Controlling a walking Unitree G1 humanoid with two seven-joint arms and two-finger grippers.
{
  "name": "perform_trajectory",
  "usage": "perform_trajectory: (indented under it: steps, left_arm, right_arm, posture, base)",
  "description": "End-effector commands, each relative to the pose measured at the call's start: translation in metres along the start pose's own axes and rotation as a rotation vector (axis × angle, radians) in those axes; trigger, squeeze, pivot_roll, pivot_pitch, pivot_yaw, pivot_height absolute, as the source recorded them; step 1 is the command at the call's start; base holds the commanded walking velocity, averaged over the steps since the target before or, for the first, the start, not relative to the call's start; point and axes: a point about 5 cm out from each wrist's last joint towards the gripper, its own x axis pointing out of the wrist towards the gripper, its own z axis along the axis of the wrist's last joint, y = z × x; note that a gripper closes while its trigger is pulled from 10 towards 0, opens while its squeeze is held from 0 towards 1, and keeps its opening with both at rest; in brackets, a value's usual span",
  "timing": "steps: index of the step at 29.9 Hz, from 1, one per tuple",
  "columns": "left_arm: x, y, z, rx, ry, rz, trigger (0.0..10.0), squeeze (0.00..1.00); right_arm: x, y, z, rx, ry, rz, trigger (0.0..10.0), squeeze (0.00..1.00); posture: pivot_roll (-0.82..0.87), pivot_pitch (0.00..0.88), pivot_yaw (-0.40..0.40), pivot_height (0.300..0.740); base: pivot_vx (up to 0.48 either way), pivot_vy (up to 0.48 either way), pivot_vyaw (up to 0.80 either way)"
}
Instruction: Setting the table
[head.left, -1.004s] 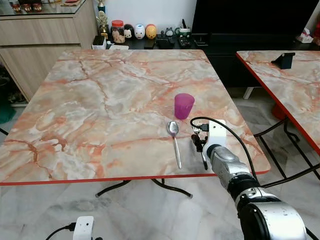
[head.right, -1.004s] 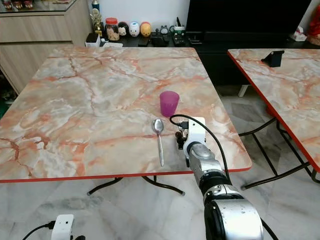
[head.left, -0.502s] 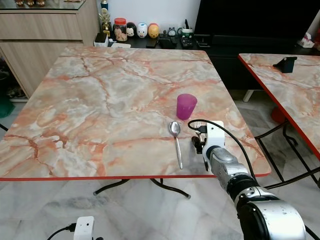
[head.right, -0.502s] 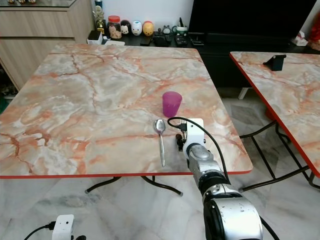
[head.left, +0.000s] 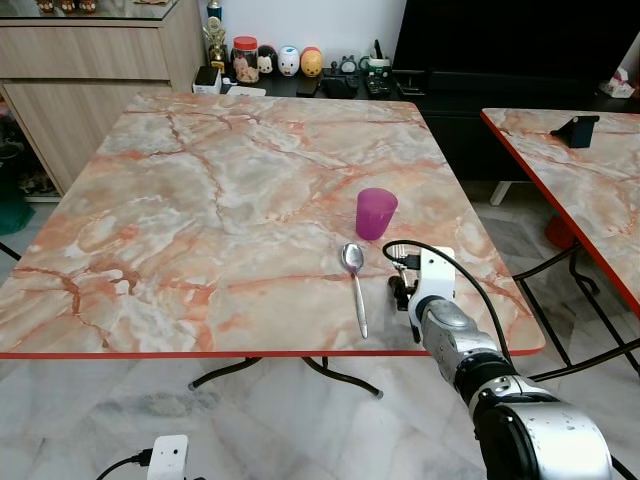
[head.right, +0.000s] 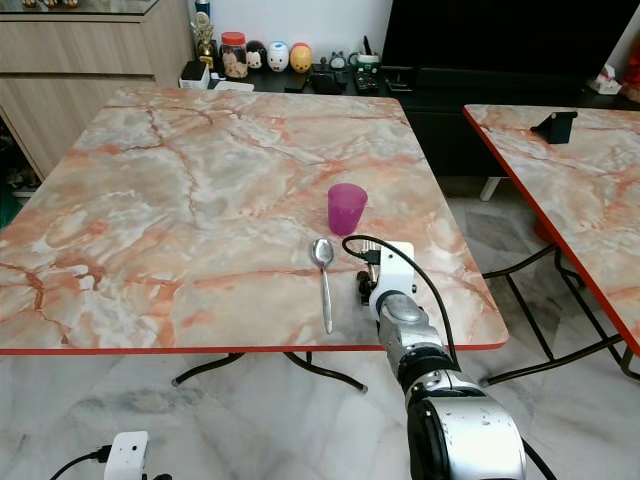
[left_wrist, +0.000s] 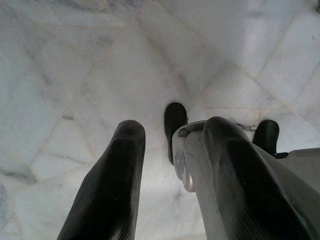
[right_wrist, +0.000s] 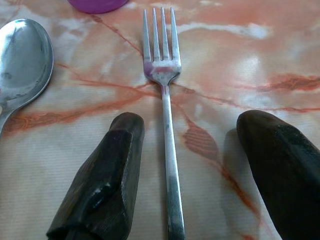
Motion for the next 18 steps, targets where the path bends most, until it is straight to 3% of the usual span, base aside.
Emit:
perform_trajectory:
  steps: [1, 3, 4, 5, 6, 18]
  left_arm:
    - [-0.0007, -0.0018, -0.0071, -0.002, 0.028, -0.007, 10.0, 0.00]
    - [-0.0007, -0.0019, -0.0072, -0.004, 0.029, -0.008, 10.0, 0.00]
    - [-0.0007, -0.0022, -0.0073, -0.003, 0.031, -0.010, 10.0, 0.00]
    - [-0.0007, -0.0022, -0.0073, -0.003, 0.031, -0.010, 10.0, 0.00]
    - [-0.0007, -0.0023, -0.0075, -0.004, 0.033, -0.013, 10.0, 0.00]
    - [-0.0005, -0.0037, -0.0073, -0.008, 0.034, -0.020, 10.0, 0.00]
  right_arm:
    - [-0.0011, -0.0095, -0.0152, 0.008, 0.053, -0.032, 10.0, 0.00]
    - [-0.0012, -0.0085, -0.0169, 0.005, 0.056, -0.029, 10.0, 0.00]
    - [-0.0014, -0.0075, -0.0185, -0.003, 0.059, -0.025, 1.8, 0.00]
    - [-0.0014, -0.0075, -0.0185, -0.003, 0.059, -0.025, 1.8, 0.00]
    - [-0.0016, -0.0062, -0.0208, -0.006, 0.066, -0.017, 0.0, 0.00]
    - [-0.0020, -0.0070, -0.0238, -0.007, 0.075, -0.019, 0.0, 0.00]
  posture:
    - [0.05, 0.000, -0.083, 0.740]
    - [0.05, 0.000, -0.084, 0.740]
    - [0.05, 0.000, -0.085, 0.740]
    - [0.05, 0.000, -0.085, 0.740]
    - [0.05, 0.000, -0.085, 0.740]
    - [0.05, 0.000, -0.087, 0.740]
  base:
    - [0.000, 0.000, 0.00]
    - [0.000, 0.000, 0.00]
    - [0.000, 0.000, 0.00]
    - [0.000, 0.000, 0.00]
    - [0.000, 0.000, 0.00]
    - [0.000, 0.000, 0.00]
